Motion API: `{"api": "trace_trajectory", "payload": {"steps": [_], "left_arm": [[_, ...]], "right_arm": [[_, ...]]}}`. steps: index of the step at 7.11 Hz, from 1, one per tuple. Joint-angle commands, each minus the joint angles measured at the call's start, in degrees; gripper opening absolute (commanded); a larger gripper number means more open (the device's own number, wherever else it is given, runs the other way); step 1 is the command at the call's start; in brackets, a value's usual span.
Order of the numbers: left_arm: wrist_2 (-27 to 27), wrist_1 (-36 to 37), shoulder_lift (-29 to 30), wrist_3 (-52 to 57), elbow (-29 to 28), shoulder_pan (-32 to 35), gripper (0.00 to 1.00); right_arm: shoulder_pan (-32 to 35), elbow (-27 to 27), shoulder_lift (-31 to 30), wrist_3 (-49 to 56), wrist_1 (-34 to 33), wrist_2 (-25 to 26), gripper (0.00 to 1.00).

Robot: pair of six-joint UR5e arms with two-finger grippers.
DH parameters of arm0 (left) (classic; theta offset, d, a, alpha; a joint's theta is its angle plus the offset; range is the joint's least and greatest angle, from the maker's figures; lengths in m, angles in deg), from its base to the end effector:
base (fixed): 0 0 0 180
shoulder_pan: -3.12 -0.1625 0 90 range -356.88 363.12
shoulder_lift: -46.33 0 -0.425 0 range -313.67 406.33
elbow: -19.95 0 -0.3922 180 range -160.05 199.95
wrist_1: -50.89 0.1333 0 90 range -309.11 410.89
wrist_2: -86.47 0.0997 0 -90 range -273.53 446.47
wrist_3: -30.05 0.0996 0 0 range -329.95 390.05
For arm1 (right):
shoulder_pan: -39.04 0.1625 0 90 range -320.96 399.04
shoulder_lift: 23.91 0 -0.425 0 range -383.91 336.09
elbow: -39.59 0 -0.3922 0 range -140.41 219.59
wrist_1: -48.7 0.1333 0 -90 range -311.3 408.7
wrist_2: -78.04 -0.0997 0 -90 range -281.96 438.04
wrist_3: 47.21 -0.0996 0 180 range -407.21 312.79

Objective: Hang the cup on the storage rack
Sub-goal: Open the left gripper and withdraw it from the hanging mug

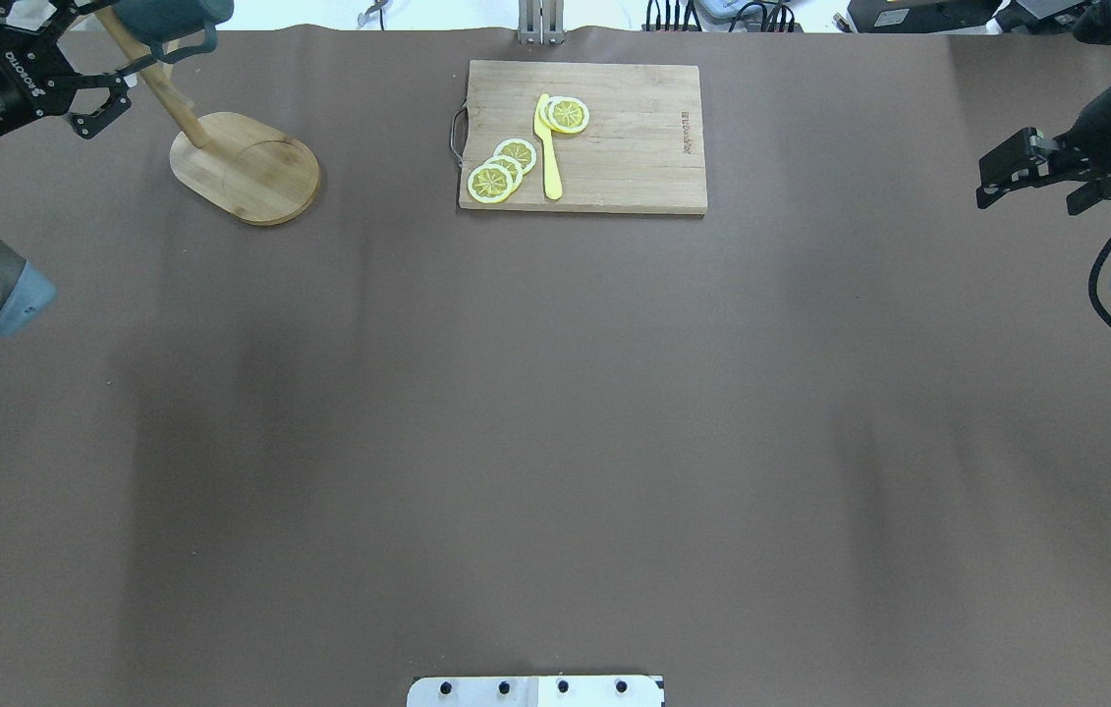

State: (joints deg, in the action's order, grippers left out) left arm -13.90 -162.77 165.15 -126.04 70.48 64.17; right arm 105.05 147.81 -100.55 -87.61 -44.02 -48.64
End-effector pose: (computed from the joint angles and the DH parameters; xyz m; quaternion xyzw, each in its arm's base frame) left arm 0.2096 -0.6172 0.4773 -0.0863 0.8275 -0.4586 0.3121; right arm -0.1595 -0.5400 0.3924 0.0378 -0.3839 0.0536 0.9210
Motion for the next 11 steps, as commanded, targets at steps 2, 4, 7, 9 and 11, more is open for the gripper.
{"api": "trace_trajectory", "payload": {"steps": [2,4,7,9,11], "left_arm": [[-2.3,-0.5,-2.6,0.3,3.1,1.9,0.8],[-11.2,-0.4,-5.4,1.7,7.7,9.8,0.97],[-13.2,3.0,-11.6,34.0,11.7,13.4,0.97],[-13.7,15.8,-14.4,58.6,14.8,20.0,0.97],[-13.3,34.4,-23.4,95.2,24.0,23.1,0.97]], "right_arm": [[0.0,0.0,0.0,0.0,0.0,-0.1,1.0],[1.6,0.0,0.5,0.4,0.0,-0.4,1.0],[5.7,-0.2,0.5,0.9,0.2,-0.8,1.0],[8.0,-0.3,0.4,1.8,0.5,-0.1,1.0],[11.5,-0.8,-0.6,9.3,0.0,-0.3,1.0]]}}
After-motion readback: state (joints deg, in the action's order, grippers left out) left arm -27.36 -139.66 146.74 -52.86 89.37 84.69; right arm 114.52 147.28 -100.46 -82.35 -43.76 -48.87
